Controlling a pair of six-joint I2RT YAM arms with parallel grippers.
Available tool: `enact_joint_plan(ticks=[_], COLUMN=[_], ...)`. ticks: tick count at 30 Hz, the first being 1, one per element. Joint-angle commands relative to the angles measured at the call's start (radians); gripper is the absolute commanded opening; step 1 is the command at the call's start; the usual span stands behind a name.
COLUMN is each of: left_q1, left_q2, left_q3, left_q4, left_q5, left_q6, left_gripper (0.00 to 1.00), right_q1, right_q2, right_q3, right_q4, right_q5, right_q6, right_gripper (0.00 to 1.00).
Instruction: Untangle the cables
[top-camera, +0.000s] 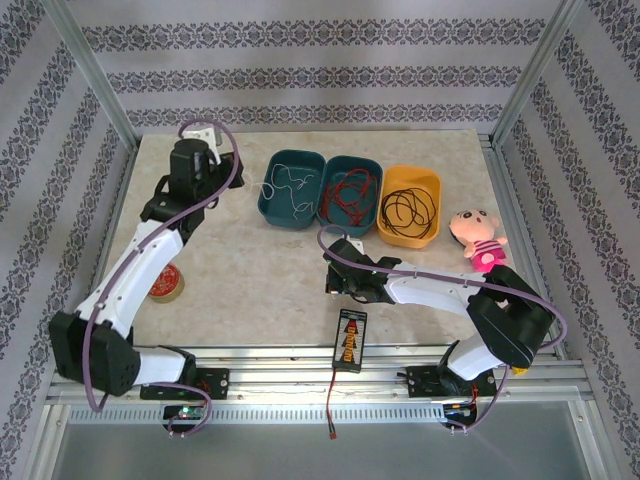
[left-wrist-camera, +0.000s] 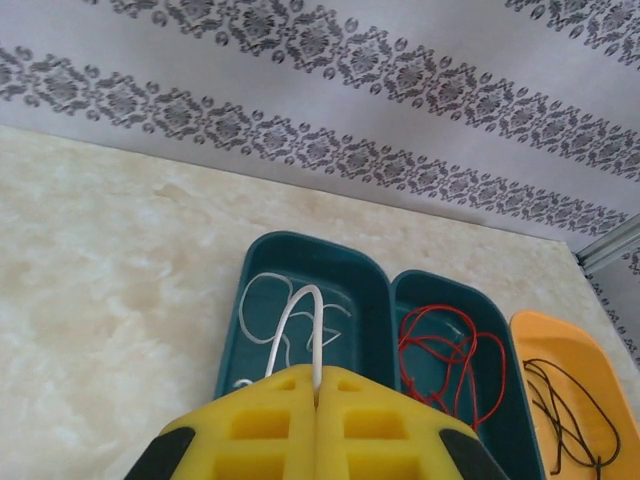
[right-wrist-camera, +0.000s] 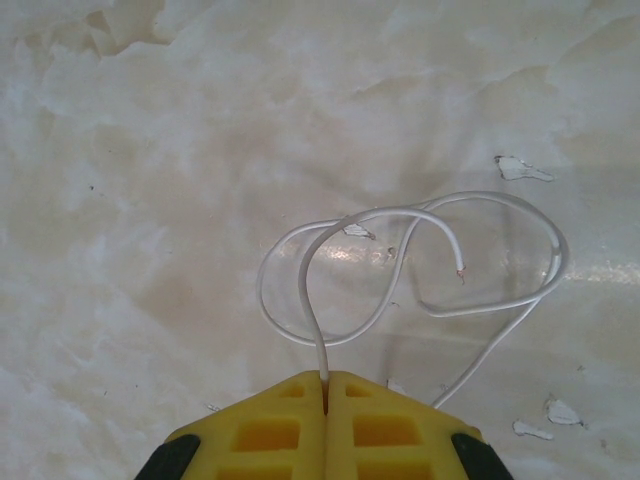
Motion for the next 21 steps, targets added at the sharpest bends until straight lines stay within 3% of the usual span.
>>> enact_joint_plan(ticks=[1,13,21], left_q1=[-0.023,-0.066,-0.072], left_q2=[0.062,0.373,0.518], left_q3=[0.073,0.311,0.375], left_q4=[0.076,0.035,0.006], left_q5=[0.011,0.028,0.033], left_q6=[0.023,0.069,0.078], left_gripper=[0.0,0.0,0.0], right_q1=[-0.011,-0.011,-0.012], right_q2=[0.007,0.009,-0.001], right_q3=[0.003,0.022,0.033], right_q4=[0.009,-0.002,-0.013], right_q5=[-0.002,-0.005,-0.004], right_q6=[0.016,0.019,0.016], right_gripper=[0.0,0.0,0.0])
